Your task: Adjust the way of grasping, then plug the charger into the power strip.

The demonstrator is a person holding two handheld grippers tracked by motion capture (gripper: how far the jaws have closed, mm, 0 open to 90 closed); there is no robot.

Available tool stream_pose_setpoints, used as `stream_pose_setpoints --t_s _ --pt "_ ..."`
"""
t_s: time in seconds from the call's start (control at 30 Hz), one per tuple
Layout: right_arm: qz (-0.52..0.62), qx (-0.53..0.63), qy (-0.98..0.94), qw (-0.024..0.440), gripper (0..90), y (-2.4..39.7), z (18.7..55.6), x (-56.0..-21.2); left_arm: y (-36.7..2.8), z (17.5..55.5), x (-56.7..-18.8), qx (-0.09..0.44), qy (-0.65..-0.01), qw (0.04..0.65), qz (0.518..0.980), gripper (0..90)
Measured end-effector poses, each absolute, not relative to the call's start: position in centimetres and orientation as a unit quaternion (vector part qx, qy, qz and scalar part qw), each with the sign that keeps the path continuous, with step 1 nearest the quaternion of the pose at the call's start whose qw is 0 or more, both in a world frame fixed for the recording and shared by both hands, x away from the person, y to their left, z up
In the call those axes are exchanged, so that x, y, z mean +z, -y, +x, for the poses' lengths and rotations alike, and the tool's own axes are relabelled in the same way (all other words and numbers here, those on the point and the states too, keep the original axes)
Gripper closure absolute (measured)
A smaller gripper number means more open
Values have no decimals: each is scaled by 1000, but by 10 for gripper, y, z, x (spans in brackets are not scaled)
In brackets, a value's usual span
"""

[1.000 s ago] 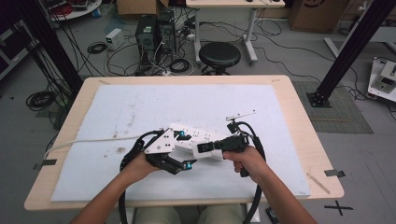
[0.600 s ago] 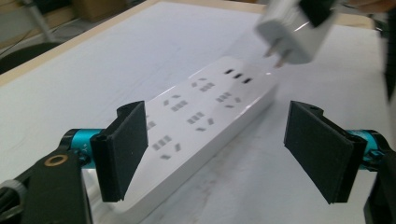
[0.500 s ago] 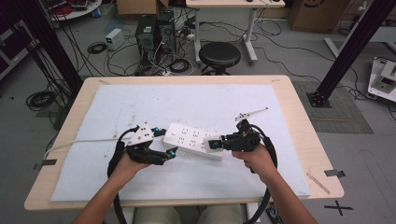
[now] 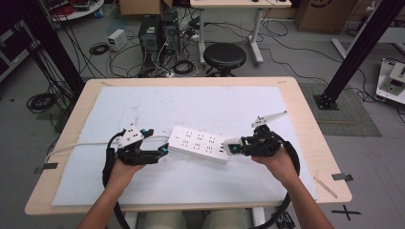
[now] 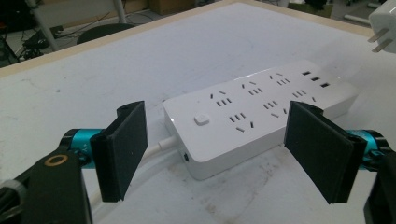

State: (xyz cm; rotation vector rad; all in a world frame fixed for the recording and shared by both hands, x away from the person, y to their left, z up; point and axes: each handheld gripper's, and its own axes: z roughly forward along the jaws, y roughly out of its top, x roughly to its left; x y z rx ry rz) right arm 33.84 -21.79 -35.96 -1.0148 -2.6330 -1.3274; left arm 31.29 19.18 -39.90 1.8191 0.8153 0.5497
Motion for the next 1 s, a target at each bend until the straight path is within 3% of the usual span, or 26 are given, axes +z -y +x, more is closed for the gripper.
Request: stream_pose_setpoints --t_s 0.4,1.0 --pt "-324 -366 870 -60 633 236 334 -354 -216 310 -399 247 -368 509 738 213" --pt "-301 -327 892 -85 632 236 338 -346 -224 304 -397 254 -371 507 736 213"
